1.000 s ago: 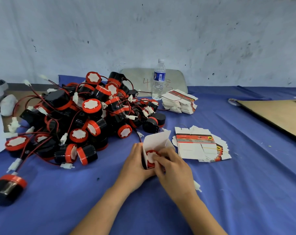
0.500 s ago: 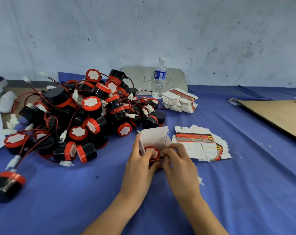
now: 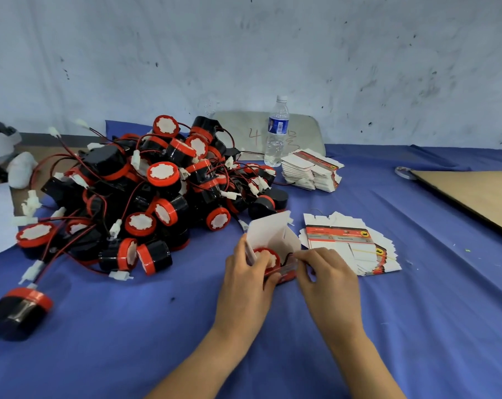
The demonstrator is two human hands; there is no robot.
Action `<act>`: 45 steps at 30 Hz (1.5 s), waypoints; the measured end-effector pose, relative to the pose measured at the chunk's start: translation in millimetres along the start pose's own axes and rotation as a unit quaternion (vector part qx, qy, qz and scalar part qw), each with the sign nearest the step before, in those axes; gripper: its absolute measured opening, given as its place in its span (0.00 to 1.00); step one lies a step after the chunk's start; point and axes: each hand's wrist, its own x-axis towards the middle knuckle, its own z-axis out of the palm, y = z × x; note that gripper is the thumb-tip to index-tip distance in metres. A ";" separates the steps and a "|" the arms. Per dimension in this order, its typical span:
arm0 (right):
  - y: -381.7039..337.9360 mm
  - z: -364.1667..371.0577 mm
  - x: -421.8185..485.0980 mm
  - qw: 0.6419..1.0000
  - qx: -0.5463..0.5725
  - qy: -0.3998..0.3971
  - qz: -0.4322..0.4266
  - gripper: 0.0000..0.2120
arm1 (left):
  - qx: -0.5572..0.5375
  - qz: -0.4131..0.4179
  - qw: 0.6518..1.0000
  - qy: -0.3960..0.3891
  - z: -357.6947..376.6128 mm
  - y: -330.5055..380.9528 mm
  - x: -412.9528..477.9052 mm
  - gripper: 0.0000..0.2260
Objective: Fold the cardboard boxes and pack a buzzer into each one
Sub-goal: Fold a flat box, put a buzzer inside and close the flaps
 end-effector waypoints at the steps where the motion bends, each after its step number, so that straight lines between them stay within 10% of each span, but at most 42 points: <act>1: -2.0 1.0 -0.8 0.999 -0.004 0.003 -0.033 0.07 | -0.004 0.015 1.000 -0.006 1.1 2.7 -1.8 0.09; 9: -5.6 9.2 -3.0 0.967 -0.138 -0.185 0.104 0.16 | 0.001 0.017 0.999 -0.050 -2.6 12.3 -4.4 0.12; 18: -1.9 10.2 2.3 0.952 -0.117 -0.247 0.135 0.03 | -0.019 0.035 0.997 -0.061 6.3 9.5 -5.8 0.17; 21: -2.5 7.0 1.9 0.956 -0.110 -0.230 0.142 0.03 | -0.090 0.026 0.993 -0.075 11.6 8.6 -7.0 0.27; 39: -2.8 4.0 -3.6 0.987 0.072 0.133 0.058 0.13 | -0.118 0.039 0.991 -0.044 8.1 17.1 -11.6 0.08; 45: 6.1 3.6 -1.3 0.979 0.163 0.123 0.022 0.07 | -0.068 -0.016 0.997 -0.021 5.0 11.5 -4.9 0.10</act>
